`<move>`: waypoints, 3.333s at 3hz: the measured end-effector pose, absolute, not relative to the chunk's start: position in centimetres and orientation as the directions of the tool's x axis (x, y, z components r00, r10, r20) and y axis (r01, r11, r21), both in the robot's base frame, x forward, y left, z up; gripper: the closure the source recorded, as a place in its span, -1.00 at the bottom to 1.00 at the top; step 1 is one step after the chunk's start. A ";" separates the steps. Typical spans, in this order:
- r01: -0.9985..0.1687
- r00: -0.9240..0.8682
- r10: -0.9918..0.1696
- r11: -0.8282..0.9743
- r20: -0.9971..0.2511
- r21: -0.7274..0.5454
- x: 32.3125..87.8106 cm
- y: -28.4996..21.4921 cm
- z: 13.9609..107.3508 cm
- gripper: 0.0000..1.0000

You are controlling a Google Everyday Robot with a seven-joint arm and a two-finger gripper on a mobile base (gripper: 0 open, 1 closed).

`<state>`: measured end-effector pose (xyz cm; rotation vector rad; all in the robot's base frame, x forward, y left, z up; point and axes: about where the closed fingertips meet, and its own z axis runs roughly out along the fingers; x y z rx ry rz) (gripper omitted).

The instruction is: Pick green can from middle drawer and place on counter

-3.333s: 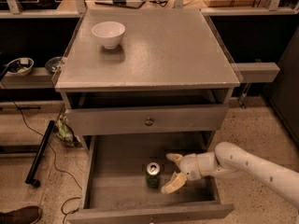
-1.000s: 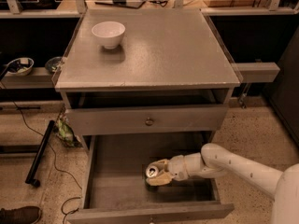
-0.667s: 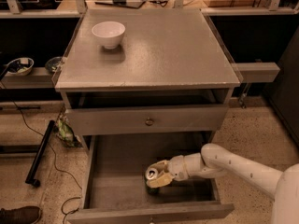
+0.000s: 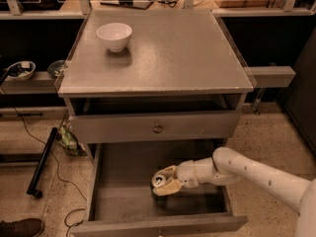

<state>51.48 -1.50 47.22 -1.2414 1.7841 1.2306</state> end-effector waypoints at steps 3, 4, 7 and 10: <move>-0.938 -0.346 -0.335 0.126 -0.876 0.322 51.3 -1.6 58.2 1.00; -0.947 -0.319 -0.332 0.142 -0.888 0.287 51.2 -2.8 63.7 1.00; -0.953 -0.294 -0.329 0.171 -0.897 0.250 52.5 -4.0 66.9 1.00; -0.971 -0.207 -0.361 0.191 -0.909 0.145 54.3 -5.6 76.1 1.00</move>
Offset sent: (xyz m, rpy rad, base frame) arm 0.0017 -0.0012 0.1058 0.0010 -0.0240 -0.0141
